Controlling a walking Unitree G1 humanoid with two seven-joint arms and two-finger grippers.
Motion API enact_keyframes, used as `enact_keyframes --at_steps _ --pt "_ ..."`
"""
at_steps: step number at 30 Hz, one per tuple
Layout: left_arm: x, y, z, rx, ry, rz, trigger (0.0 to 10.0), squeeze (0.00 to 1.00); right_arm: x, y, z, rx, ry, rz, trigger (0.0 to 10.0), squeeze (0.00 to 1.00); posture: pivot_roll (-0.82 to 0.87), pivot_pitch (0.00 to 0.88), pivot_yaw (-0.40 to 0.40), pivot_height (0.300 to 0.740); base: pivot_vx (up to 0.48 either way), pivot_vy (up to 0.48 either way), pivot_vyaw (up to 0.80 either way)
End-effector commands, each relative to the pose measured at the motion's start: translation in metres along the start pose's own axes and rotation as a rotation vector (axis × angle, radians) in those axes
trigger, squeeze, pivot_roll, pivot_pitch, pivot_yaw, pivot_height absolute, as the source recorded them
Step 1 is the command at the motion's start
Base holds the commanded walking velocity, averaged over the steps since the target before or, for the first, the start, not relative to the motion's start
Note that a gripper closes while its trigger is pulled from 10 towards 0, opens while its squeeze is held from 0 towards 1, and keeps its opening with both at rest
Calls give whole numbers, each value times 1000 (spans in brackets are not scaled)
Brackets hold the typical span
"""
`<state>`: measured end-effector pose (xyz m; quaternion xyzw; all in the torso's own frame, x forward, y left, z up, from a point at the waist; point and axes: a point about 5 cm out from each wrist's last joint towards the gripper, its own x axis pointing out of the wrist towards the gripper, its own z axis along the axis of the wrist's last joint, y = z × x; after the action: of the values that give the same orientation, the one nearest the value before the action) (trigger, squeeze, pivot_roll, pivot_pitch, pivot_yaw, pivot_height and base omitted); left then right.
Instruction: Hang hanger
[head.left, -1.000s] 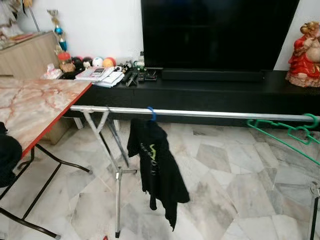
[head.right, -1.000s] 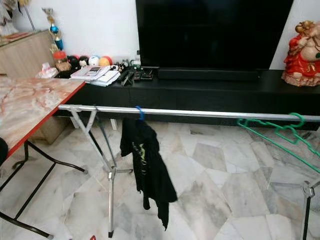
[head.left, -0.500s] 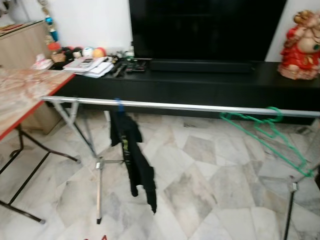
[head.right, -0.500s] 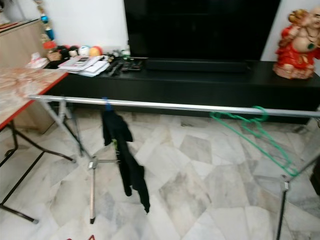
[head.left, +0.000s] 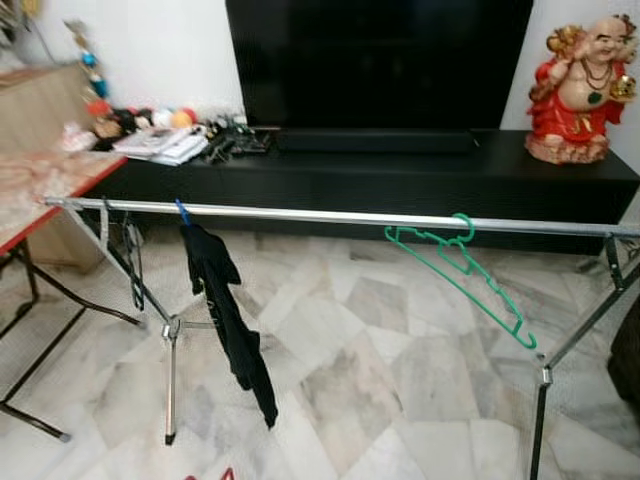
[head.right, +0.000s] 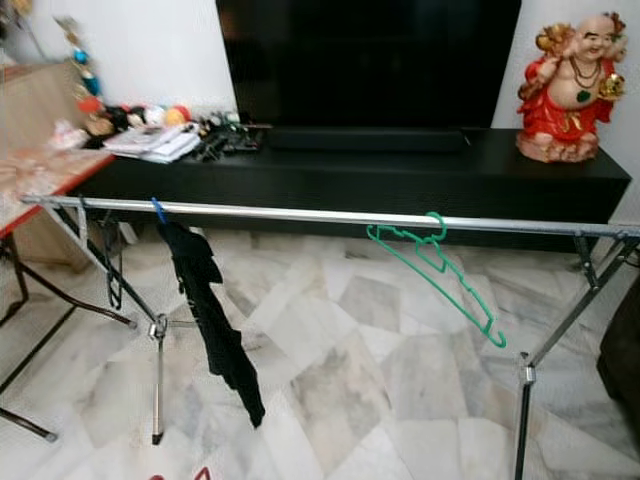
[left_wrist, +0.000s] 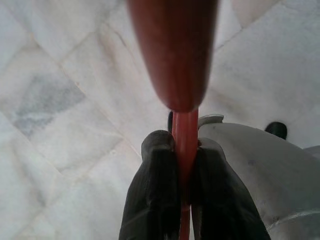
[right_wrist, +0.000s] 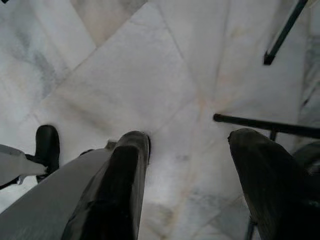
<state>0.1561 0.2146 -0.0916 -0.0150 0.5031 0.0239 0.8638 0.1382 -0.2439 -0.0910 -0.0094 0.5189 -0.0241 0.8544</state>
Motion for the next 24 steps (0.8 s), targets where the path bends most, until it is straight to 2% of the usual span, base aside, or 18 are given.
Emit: enact_keyframes --at_steps 1,4,20,24 --pt "-2 9 -2 35 13 12 10000 0 2 6 3 6 -4 15 10000 0 62 0 20 740 337 0 -763" --pt "-2 9 -2 44 17 11 10000 0 2 7 3 -6 -3 19 10000 0 62 0 20 740 355 0 -758" --pt "-2 9 -3 69 19 -7 10000 0 2 7 3 1 -12 22 10000 0 71 0 15 740 409 0 0" --pt "-2 9 -2 71 19 -9 10000 0 2 8 3 -5 -11 30 10000 0 74 0 13 740 418 0 -711"
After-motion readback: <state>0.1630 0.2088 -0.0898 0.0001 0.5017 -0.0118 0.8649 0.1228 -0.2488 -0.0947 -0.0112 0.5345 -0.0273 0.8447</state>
